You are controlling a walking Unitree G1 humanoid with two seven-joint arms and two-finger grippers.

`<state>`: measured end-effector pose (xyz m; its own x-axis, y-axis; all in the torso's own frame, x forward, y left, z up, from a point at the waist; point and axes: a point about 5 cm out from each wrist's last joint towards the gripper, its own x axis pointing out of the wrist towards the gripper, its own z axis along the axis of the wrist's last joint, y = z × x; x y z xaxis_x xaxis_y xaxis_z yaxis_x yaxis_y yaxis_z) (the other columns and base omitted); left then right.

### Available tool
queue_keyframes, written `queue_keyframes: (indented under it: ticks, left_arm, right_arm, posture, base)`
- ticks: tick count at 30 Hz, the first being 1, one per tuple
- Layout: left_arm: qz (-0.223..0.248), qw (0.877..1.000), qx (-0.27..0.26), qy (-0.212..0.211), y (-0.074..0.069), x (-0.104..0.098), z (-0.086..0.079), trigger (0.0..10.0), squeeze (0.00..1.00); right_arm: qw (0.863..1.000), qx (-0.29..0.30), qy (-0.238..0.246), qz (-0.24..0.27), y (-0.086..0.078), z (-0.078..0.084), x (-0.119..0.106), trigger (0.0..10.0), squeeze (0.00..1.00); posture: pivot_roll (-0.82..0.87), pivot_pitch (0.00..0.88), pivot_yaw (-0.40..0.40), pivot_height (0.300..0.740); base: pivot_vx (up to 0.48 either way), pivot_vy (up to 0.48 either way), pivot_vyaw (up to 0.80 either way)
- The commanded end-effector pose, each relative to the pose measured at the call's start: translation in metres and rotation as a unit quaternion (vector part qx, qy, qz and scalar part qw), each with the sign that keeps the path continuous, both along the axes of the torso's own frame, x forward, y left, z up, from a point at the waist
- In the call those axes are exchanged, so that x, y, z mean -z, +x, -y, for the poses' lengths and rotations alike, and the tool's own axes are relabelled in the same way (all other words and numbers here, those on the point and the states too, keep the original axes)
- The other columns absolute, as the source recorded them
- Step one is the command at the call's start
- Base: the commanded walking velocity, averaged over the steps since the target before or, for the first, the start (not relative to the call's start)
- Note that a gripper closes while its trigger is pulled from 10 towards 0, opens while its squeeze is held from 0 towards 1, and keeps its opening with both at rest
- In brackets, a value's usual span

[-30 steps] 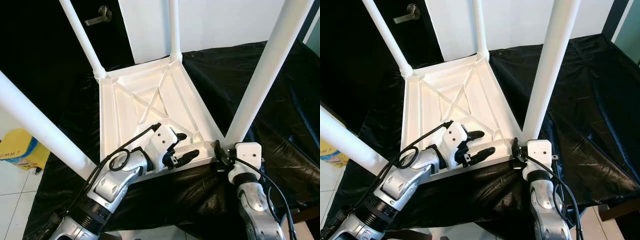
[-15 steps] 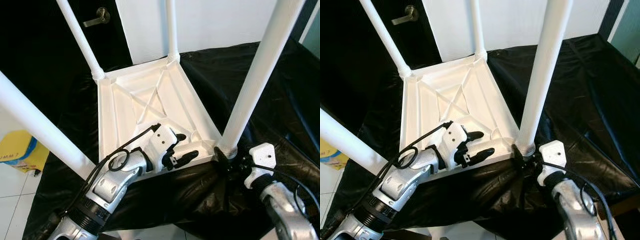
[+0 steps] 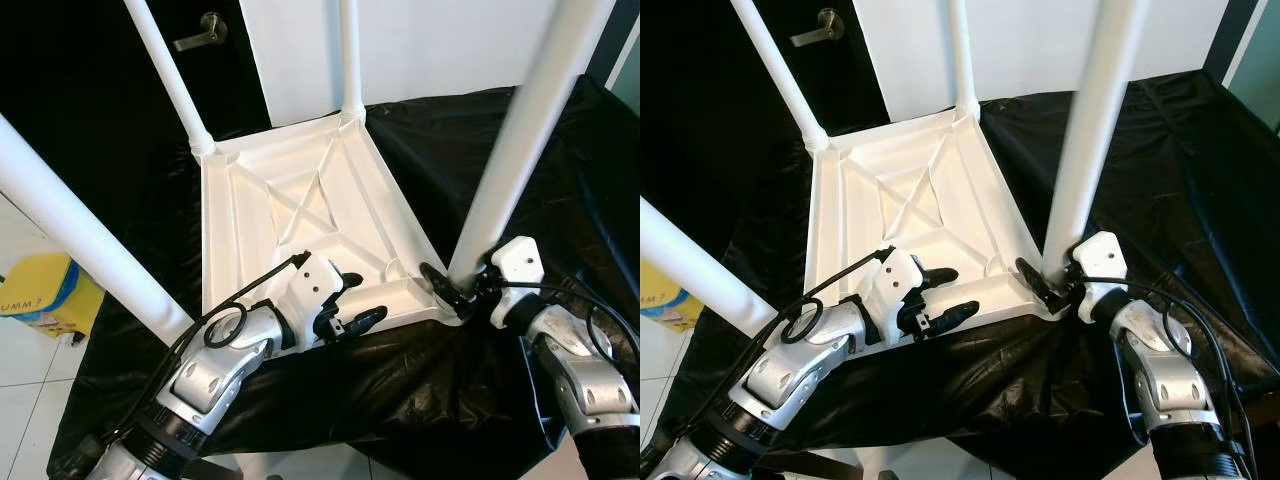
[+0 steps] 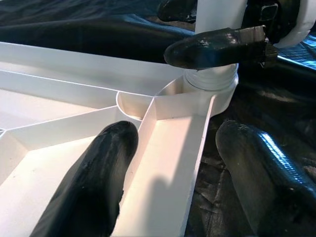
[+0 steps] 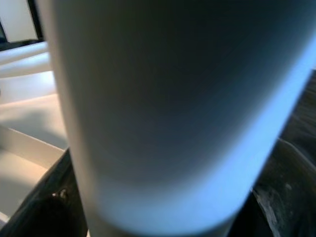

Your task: Building children table

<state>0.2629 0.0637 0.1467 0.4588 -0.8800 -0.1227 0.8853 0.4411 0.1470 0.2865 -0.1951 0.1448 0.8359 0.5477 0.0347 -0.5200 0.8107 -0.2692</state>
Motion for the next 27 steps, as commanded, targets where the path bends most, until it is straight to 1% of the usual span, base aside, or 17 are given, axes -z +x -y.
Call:
queue_keyframes:
  ticks: [1,7,8,9,11,13,15,16,17,18,19,20,22,23,25,26,27]
  left_arm:
    - [-0.010,0.998,0.067,0.009,-0.006,-0.002,0.002,10.0,0.00]
    - [-0.011,0.998,0.069,0.004,-0.007,-0.004,0.004,10.0,0.00]
    - [-0.012,0.998,0.069,0.002,-0.009,-0.005,0.005,10.0,0.00]
    - [-0.012,0.998,0.069,0.002,-0.009,-0.005,0.005,10.0,0.00]
    - [-0.011,0.998,0.069,0.001,-0.011,-0.005,0.005,10.0,0.00]
    - [-0.011,0.998,0.065,-0.003,-0.012,-0.006,0.004,10.0,0.00]
    - [-0.011,0.998,0.055,-0.006,-0.013,-0.006,0.001,10.0,0.00]
    - [-0.011,0.998,0.055,-0.006,-0.013,-0.006,0.001,10.0,0.00]
    - [-0.011,0.999,0.050,-0.008,-0.013,-0.006,0.000,10.0,0.00]
    - [-0.011,0.999,0.050,-0.008,-0.013,-0.006,0.000,10.0,0.00]
    - [-0.010,0.999,0.046,-0.009,-0.014,-0.006,-0.001,10.0,0.00]
    - [-0.010,0.999,0.046,-0.009,-0.014,-0.006,-0.001,10.0,0.00]
    - [-0.008,0.999,0.035,-0.016,-0.014,-0.008,-0.004,10.0,0.00]
    - [-0.008,0.999,0.035,-0.016,-0.014,-0.008,-0.004,10.0,0.00]
    - [-0.001,1.000,0.014,-0.025,-0.012,-0.013,-0.009,10.0,0.00]
    - [-0.001,1.000,0.014,-0.025,-0.012,-0.013,-0.009,10.0,0.00]
    - [0.001,0.999,0.006,-0.032,-0.011,-0.015,-0.011,10.0,0.00]
  right_arm:
    - [1.000,-0.031,0.000,-0.001,0.006,-0.014,0.000,10.0,0.00]
    - [0.999,-0.045,0.002,0.016,0.009,-0.022,-0.005,10.0,0.00]
    - [0.999,-0.029,0.009,0.035,0.008,-0.022,-0.008,10.0,0.00]
    - [0.999,-0.029,0.009,0.035,0.008,-0.022,-0.008,10.0,0.00]
    - [0.999,0.000,0.020,0.048,0.005,-0.019,-0.009,10.0,0.00]
    - [0.997,0.040,0.033,0.063,-0.001,-0.016,-0.007,10.0,0.00]
    - [0.992,0.089,0.059,0.073,-0.015,-0.015,-0.003,10.0,0.00]
    - [0.992,0.089,0.059,0.073,-0.015,-0.015,-0.003,10.0,0.00]
    - [0.987,0.111,0.070,0.089,-0.024,-0.017,-0.004,10.0,0.00]
    - [0.987,0.111,0.070,0.089,-0.024,-0.017,-0.004,10.0,0.00]
    - [0.982,0.135,0.093,0.094,-0.033,-0.019,-0.004,10.0,0.00]
    - [0.982,0.135,0.093,0.094,-0.033,-0.019,-0.004,10.0,0.00]
    - [0.973,0.167,0.123,0.098,-0.049,-0.024,-0.005,10.0,0.00]
    - [0.973,0.167,0.123,0.098,-0.049,-0.024,-0.005,10.0,0.00]
    - [0.972,0.174,0.124,0.097,-0.062,-0.030,-0.004,10.0,0.00]
    - [0.972,0.174,0.124,0.097,-0.062,-0.030,-0.004,10.0,0.00]
    - [0.973,0.172,0.121,0.092,-0.066,-0.031,-0.002,10.0,0.00]
  posture:
    - [-0.19,0.053,0.091,0.740]
    - [-0.19,0.055,0.087,0.740]
    - [-0.18,0.057,0.079,0.740]
    - [-0.18,0.057,0.079,0.740]
    - [-0.17,0.057,0.077,0.740]
    - [-0.17,0.064,0.073,0.740]
    - [-0.16,0.073,0.069,0.740]
    - [-0.16,0.073,0.069,0.740]
    - [-0.16,0.080,0.069,0.740]
    - [-0.16,0.080,0.069,0.740]
    - [-0.16,0.086,0.067,0.740]
    - [-0.16,0.086,0.067,0.740]
    - [-0.16,0.099,0.064,0.740]
    - [-0.16,0.099,0.064,0.740]
    - [-0.16,0.111,0.062,0.740]
    - [-0.16,0.111,0.062,0.740]
    - [-0.16,0.111,0.062,0.740]
  base:
    - [0.000,0.000,0.00]
    - [0.000,0.000,0.00]
    - [0.000,0.000,0.00]
    - [0.000,0.000,0.00]
    - [0.000,0.000,0.00]
    - [0.000,0.000,0.00]
    - [0.000,0.000,0.00]
    - [0.000,0.000,0.00]
    - [0.000,0.000,0.00]
    - [0.000,0.000,0.00]
    - [0.000,0.000,0.00]
    - [0.000,0.000,0.00]
    - [0.000,0.000,0.00]
    - [0.000,0.000,0.00]
    - [0.000,0.000,0.00]
    - [0.000,0.000,0.00]
    - [0.000,0.000,0.00]
